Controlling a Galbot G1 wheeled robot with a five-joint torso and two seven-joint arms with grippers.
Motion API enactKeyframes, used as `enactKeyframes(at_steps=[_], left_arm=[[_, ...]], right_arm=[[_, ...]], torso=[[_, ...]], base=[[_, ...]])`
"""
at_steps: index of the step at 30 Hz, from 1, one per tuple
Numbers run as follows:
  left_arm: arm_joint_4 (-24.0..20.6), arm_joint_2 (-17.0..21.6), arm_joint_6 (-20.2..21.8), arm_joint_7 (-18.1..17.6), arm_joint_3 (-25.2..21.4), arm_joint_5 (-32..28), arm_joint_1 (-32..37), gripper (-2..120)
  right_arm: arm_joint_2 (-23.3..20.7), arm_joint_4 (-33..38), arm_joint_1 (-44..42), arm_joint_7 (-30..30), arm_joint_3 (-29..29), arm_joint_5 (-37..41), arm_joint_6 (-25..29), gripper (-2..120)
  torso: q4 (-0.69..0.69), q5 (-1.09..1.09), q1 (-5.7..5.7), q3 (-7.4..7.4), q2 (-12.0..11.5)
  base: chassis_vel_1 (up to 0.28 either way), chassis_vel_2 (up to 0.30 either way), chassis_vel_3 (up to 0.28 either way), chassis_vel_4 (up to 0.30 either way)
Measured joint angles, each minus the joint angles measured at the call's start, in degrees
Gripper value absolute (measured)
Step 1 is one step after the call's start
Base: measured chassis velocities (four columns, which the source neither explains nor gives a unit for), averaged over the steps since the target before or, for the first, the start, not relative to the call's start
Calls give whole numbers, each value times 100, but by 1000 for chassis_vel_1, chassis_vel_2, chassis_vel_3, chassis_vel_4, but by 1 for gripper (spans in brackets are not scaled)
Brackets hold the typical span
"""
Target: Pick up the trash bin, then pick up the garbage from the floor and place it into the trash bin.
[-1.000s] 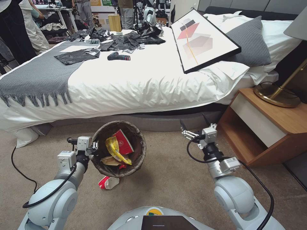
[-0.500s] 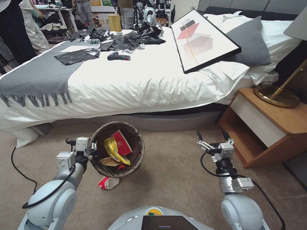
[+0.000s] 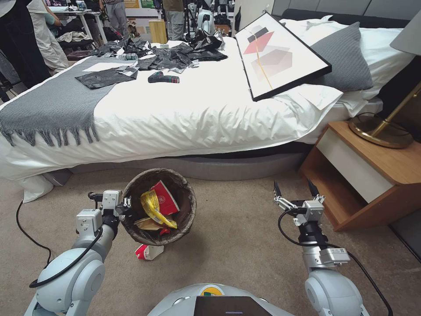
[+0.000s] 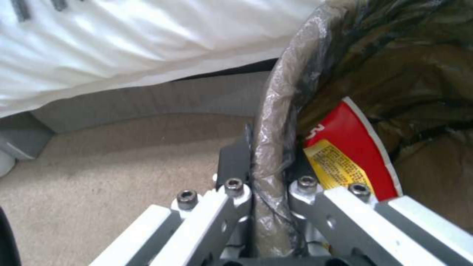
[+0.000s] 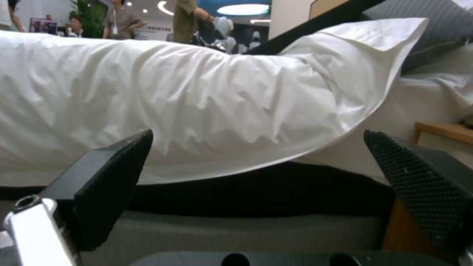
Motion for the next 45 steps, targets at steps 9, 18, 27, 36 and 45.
enactKeyframes(at_steps=[9,18,27,36,45], left_arm=[[-16,-30,3,-5,-13,8,24,3],[-51,-53,3,-8,-2,28,50,3],[-72,-87,3,-9,6,52,63,3],[-82,-117,2,-9,18,68,65,3],[-104,-127,-2,-9,20,71,68,3]], right_arm=[[-94,-23,11,8,0,85,-28,100],[-197,-59,57,10,-69,136,-77,100],[-257,-71,72,15,-100,200,-112,100],[-313,-71,77,19,-106,222,-121,100],[-315,-56,129,29,-224,220,-186,100]], torso=[[0,0,0,0,0],[0,0,0,0,0],[0,0,0,0,0],[0,0,0,0,0],[-1,0,0,0,0]], base=[[33,41,51,38],[79,73,75,81],[77,75,75,77],[77,76,74,73],[72,73,76,71]])
